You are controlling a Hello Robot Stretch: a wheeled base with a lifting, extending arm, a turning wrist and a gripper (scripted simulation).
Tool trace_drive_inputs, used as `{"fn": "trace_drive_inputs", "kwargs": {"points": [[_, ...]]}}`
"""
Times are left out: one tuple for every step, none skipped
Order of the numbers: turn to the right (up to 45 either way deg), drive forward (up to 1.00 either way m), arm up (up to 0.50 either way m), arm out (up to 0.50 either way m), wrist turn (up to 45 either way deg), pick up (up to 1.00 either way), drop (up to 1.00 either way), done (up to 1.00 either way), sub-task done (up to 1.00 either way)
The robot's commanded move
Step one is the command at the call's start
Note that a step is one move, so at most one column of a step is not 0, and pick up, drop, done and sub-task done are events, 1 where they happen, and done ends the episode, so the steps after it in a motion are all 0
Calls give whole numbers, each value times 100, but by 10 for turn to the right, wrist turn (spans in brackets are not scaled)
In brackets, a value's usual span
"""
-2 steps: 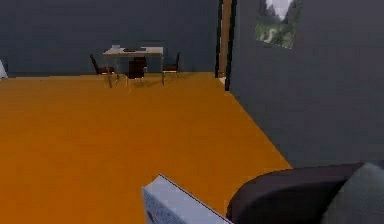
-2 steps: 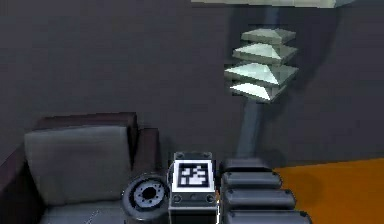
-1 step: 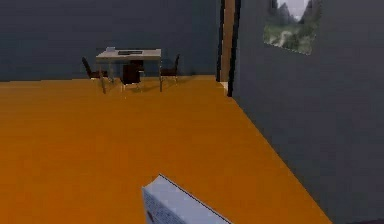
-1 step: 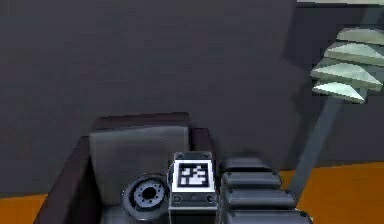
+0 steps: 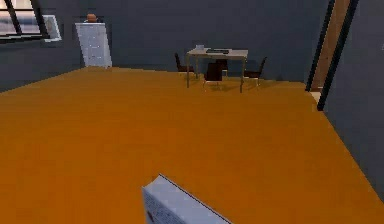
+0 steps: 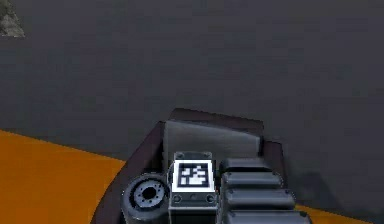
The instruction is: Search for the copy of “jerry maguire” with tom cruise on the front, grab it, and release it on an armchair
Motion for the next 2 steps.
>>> {"fn": "trace_drive_inputs", "kwargs": {"points": [[0, 0, 0, 26, 0, 0, 0, 0, 0], [0, 0, 0, 0, 450, 0, 0, 0, 0]]}}
